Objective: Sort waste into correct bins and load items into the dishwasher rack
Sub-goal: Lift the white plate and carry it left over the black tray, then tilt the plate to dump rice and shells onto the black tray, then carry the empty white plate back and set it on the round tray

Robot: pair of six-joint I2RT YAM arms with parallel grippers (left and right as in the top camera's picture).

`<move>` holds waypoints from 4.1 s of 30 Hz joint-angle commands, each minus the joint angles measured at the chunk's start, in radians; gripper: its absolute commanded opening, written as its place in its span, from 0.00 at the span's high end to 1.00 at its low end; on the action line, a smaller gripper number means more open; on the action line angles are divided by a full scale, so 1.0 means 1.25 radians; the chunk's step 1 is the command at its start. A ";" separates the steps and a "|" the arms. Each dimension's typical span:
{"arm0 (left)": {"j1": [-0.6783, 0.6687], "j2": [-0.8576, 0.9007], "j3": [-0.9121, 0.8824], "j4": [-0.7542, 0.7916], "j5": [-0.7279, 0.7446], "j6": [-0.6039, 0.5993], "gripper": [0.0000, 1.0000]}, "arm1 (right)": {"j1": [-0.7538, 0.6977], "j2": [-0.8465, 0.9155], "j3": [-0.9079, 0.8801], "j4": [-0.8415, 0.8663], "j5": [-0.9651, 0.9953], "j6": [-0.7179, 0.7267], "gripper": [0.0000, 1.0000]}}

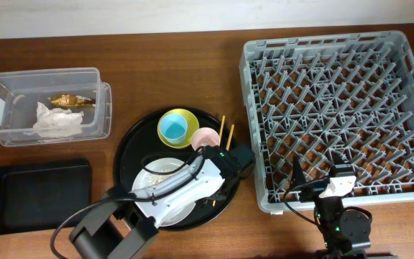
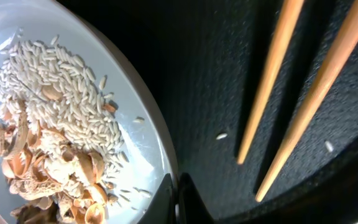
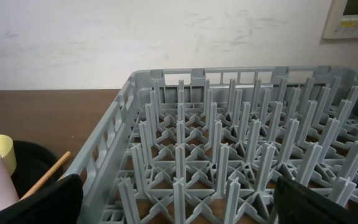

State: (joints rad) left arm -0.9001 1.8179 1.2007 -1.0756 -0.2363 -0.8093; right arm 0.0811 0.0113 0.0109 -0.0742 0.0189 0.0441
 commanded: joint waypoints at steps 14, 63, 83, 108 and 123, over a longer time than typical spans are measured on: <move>0.182 -0.011 0.210 -0.266 -0.180 -0.010 0.99 | -0.004 -0.005 -0.004 -0.005 0.010 -0.006 0.02; 1.367 -0.197 0.200 -0.016 0.785 0.339 1.00 | -0.004 -0.005 -0.004 -0.005 0.010 -0.006 0.02; 1.523 -0.198 0.091 0.017 0.947 0.379 1.00 | -0.004 -0.005 -0.004 -0.005 0.010 -0.006 0.02; 1.288 -0.269 0.092 -0.376 0.948 0.601 1.00 | -0.004 -0.005 -0.004 -0.005 0.010 -0.006 0.02; 0.192 -0.258 0.087 -0.157 0.067 0.078 1.00 | -0.004 -0.005 -0.004 -0.005 0.010 -0.006 0.02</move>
State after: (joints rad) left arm -0.5251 1.4830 1.3102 -1.2705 0.1581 -0.4946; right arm 0.0811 0.0113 0.0109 -0.0746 0.0189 0.0437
